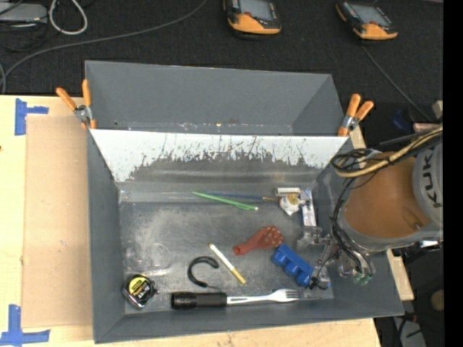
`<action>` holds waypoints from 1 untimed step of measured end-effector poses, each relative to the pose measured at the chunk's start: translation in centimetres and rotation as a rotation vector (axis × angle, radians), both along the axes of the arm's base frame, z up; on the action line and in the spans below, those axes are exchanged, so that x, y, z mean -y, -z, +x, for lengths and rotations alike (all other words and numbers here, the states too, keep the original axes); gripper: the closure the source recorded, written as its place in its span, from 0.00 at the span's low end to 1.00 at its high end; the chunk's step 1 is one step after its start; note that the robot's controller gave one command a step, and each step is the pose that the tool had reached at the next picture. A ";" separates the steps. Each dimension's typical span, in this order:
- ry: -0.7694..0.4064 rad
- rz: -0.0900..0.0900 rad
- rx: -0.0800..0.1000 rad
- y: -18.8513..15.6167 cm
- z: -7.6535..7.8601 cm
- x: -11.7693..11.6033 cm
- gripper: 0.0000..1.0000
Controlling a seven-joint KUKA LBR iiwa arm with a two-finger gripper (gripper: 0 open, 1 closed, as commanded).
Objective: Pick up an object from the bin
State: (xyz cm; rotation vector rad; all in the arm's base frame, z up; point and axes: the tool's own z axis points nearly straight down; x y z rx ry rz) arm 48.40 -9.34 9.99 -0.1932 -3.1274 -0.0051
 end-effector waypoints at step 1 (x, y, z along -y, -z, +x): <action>0.195 -0.002 0.001 3.0 -0.1 1.0 0.00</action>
Offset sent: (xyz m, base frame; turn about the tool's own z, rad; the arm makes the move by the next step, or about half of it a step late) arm -0.0116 -0.0006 -0.0299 0.3041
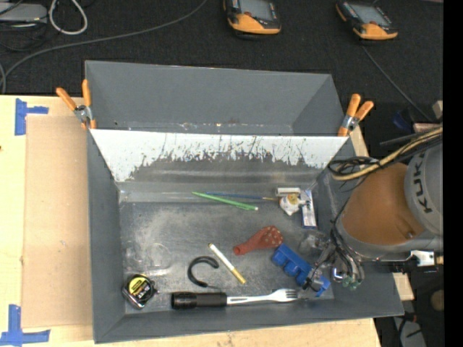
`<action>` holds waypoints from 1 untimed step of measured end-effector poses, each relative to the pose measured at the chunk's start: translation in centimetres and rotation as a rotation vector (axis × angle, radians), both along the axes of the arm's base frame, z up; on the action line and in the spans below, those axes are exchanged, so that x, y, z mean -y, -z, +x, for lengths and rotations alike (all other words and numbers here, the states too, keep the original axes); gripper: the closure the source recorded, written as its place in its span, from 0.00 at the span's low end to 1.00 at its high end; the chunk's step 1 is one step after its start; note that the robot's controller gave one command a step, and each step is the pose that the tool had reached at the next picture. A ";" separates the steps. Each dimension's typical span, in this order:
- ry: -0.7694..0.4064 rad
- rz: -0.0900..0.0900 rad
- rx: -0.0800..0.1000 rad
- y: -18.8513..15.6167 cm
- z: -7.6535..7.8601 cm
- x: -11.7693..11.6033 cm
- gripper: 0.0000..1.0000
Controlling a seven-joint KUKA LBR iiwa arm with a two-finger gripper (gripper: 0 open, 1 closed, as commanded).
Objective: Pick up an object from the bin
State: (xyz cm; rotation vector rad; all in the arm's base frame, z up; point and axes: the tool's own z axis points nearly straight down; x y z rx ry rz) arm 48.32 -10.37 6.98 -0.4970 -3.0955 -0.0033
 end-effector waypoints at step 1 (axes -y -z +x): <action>0.106 0.000 -0.002 0.0 -1.1 -1.0 1.00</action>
Offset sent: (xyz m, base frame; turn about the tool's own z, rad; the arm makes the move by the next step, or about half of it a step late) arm 0.0000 0.0000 0.0000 0.0000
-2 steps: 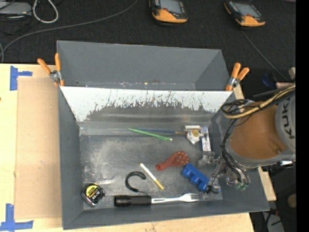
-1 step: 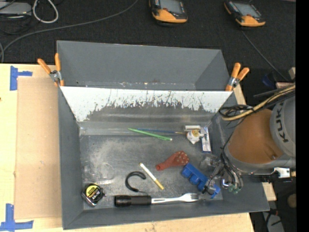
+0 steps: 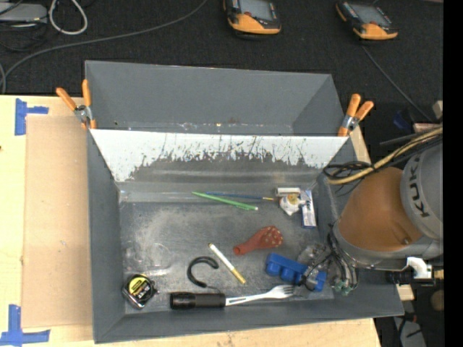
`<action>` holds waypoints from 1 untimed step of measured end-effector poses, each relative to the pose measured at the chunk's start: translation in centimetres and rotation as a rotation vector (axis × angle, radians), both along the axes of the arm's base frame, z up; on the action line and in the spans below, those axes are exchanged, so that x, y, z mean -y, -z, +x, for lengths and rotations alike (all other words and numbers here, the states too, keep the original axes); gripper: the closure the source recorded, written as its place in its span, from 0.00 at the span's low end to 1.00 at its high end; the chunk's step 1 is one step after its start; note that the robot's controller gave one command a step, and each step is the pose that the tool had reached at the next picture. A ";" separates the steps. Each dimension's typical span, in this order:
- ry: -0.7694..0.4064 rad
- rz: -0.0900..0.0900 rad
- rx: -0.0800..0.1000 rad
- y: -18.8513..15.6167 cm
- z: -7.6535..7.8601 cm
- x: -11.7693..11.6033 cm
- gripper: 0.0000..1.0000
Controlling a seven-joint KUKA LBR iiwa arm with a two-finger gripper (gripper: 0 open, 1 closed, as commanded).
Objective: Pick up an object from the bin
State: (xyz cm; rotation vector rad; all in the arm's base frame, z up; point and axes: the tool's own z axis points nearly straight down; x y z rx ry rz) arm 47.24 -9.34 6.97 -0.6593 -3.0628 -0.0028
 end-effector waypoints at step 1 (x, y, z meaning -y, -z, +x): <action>-0.001 0.000 0.000 0.0 0.0 0.0 1.00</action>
Offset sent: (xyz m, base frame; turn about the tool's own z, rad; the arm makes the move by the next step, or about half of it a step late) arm 0.0000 -0.0001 0.0160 -0.0003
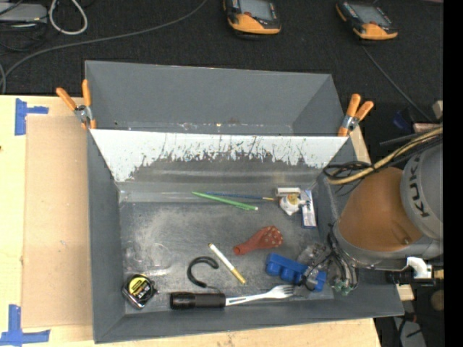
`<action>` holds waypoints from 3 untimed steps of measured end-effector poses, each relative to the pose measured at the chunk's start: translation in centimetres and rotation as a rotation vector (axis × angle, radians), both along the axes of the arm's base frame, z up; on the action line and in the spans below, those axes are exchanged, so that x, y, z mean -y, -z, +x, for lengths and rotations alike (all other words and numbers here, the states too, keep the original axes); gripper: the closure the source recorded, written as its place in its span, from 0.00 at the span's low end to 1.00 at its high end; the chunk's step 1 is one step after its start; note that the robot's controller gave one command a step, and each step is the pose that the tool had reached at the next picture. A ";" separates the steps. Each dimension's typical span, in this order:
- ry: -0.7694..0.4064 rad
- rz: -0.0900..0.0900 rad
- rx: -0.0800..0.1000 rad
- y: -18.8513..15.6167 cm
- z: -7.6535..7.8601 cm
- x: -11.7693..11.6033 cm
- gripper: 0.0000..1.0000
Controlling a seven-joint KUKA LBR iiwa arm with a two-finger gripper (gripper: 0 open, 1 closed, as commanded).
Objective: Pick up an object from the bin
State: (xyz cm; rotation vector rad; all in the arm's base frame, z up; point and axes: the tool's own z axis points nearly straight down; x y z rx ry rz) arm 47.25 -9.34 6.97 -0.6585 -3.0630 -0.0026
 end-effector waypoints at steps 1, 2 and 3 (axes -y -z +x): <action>-0.002 0.000 -0.001 -0.7 -0.1 0.0 1.00; -0.003 0.000 0.000 -1.3 -0.1 0.0 1.00; -0.005 0.002 -0.006 -3.1 -0.2 -0.1 1.00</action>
Offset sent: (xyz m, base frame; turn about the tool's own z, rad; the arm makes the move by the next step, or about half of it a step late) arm -0.0006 0.0002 0.0160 -0.0011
